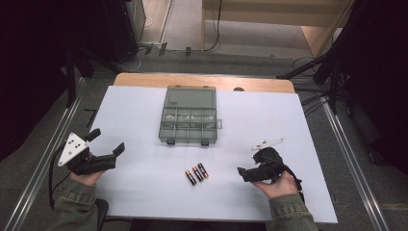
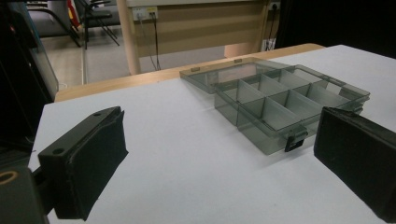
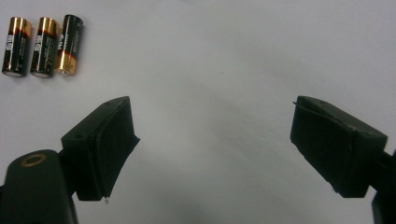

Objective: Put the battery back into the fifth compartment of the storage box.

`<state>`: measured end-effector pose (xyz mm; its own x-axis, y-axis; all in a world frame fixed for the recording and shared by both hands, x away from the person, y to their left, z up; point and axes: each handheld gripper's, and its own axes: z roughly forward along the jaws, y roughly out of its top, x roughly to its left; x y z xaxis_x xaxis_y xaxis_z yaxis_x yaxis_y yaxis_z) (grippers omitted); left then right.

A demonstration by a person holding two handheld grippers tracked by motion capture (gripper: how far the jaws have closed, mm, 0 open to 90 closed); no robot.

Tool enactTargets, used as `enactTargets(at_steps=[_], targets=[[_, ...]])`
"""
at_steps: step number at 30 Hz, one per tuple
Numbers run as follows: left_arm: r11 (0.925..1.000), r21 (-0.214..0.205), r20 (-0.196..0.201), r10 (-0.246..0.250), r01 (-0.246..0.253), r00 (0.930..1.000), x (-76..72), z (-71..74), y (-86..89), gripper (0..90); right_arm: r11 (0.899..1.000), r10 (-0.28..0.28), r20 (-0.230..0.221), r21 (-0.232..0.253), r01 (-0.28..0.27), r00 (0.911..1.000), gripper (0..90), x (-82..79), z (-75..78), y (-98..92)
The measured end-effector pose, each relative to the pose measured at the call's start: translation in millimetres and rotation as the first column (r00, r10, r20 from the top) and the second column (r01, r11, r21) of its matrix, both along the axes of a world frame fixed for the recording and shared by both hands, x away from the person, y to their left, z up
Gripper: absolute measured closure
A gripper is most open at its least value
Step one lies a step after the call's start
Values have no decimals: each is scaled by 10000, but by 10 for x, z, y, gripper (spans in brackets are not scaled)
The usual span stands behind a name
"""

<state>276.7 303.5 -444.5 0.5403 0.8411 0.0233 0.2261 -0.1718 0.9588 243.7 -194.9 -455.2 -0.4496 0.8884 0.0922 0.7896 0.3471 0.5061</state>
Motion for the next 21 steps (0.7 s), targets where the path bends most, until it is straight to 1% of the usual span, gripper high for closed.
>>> enactTargets(at_steps=[2,3,4,11,15,18,21], targets=[[10000,3,-17,-25,25,10000,7,-3,-1,25,9999,57,-175,-117,-59,9998,145,26,5,68],[10000,5,-54,-40,40,10000,10,-4,-1,25,9997,144,-329,-179,-150,9994,147,50,8,147],[10000,8,-68,-53,53,10000,14,-6,2,25,9997,144,-329,-179,-150,9994,147,50,8,147],[9999,-129,-48,-15,15,10000,34,-4,27,25,9976,534,-556,-405,-557,9970,148,121,41,450],[9999,-133,-88,-74,73,9999,41,-9,24,26,9954,789,-665,-500,-823,9947,152,163,30,618],[9999,-68,-142,-103,102,9998,46,-15,21,26,9936,838,-805,-696,-894,9932,153,188,16,725],[9998,-160,-123,-78,76,9999,46,-11,26,26,9925,900,-861,-746,-965,9922,155,205,24,821]])
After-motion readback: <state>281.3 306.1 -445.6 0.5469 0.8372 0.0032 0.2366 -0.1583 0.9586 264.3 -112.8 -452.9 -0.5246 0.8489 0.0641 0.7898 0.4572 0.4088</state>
